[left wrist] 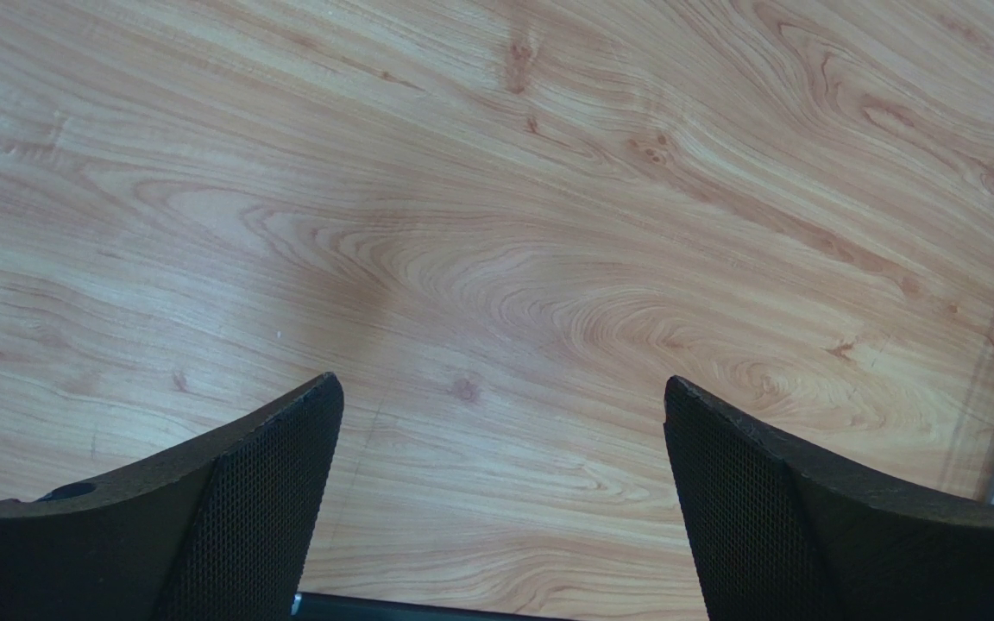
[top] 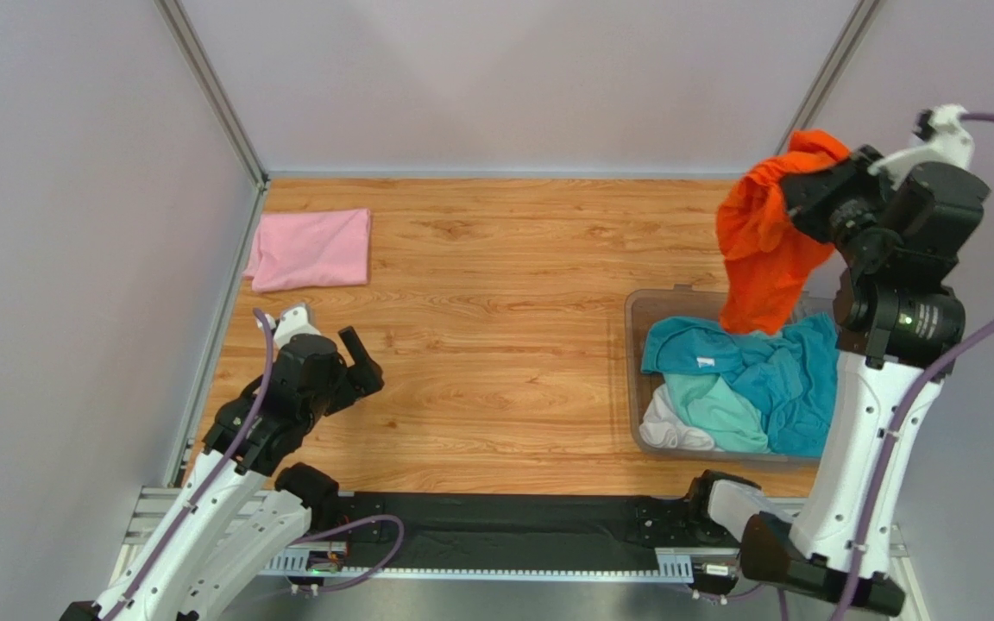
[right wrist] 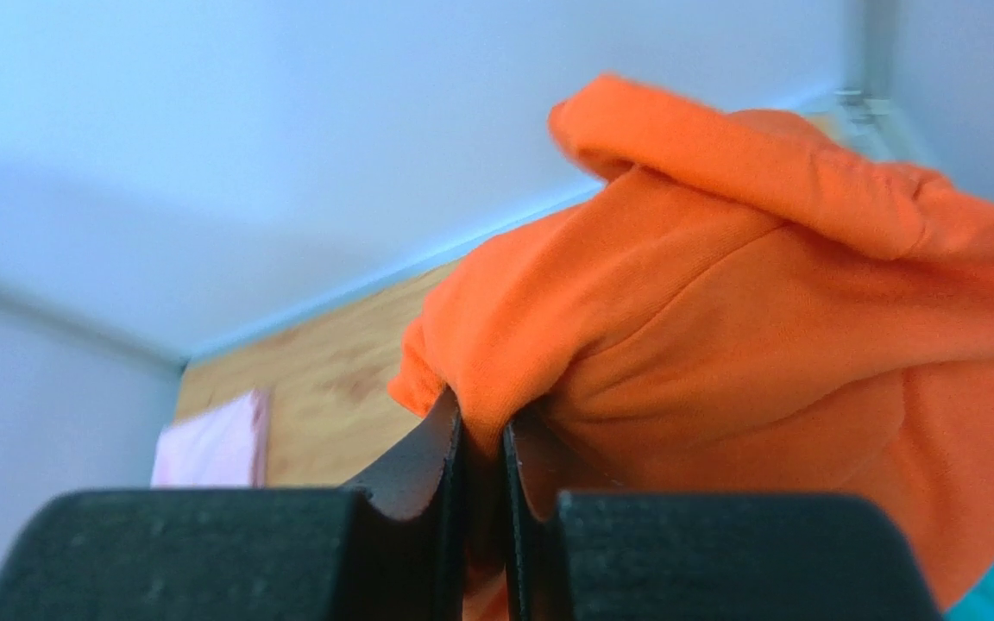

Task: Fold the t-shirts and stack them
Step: Grab the tshirt from the pile, then move the tshirt to the center of the board

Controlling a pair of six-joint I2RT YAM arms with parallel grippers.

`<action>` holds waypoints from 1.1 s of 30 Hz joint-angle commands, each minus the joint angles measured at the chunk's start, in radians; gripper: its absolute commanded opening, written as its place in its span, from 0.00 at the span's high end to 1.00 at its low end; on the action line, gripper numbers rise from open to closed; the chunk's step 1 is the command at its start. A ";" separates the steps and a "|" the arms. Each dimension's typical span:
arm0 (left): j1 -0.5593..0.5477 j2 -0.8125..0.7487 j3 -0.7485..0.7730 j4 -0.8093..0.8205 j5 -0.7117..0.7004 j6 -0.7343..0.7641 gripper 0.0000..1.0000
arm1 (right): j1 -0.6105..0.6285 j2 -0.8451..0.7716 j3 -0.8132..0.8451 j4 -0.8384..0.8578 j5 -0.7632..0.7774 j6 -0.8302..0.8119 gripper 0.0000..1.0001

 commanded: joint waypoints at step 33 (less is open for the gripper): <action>-0.001 0.041 -0.044 0.018 0.097 -0.063 0.00 | 1.047 0.772 -0.002 0.148 0.562 -0.015 0.55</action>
